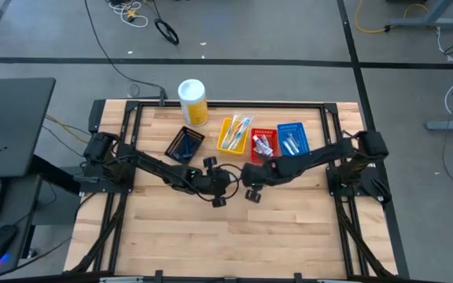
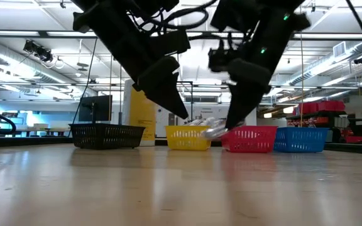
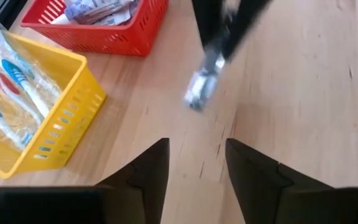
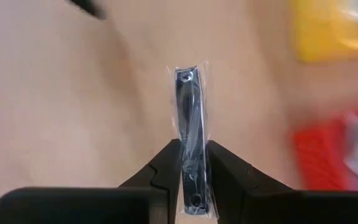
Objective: Pick & Place Travel size toiletries
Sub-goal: Put the silver nail cutter into the blue bin
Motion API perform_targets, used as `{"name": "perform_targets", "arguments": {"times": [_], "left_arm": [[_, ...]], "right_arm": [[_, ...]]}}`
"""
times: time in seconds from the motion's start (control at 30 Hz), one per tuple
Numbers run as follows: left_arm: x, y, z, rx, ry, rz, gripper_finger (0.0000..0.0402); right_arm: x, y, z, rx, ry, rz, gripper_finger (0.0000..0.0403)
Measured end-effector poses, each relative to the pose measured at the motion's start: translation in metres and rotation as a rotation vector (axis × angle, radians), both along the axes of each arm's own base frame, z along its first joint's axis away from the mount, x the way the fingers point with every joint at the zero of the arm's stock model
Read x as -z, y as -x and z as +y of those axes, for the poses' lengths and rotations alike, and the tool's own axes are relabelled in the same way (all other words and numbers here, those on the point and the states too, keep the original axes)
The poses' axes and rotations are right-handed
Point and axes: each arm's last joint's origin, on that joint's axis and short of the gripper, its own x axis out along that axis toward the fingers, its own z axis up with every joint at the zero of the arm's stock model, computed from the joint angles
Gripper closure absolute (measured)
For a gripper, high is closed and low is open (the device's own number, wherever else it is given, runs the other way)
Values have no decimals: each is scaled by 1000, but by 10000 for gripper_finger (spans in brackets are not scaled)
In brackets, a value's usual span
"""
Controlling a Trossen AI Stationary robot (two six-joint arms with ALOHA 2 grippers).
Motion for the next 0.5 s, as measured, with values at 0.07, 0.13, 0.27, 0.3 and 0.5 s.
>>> {"name": "perform_targets", "arguments": {"times": [0.07, 0.13, 0.27, 0.3, 0.5], "left_arm": [[0, -1, 1, 0, 0, -1, 233], [-1, -2, 3, 2, 2, -6, 233], [0, -1, 5, 1, -16, 10, 235], [0, -1, 5, 2, -18, 10, 235], [-1, -1, 4, 3, -14, -3, 233]], "right_arm": [[-11, 10, 1, 53, 60, 28, 328], [-23, 24, -3, 120, 132, 76, 328], [-49, 59, -18, 332, 278, 151, 328], [-53, 67, -22, 389, 317, 160, 328], [-58, 100, -51, 667, 451, 152, 328]]}}
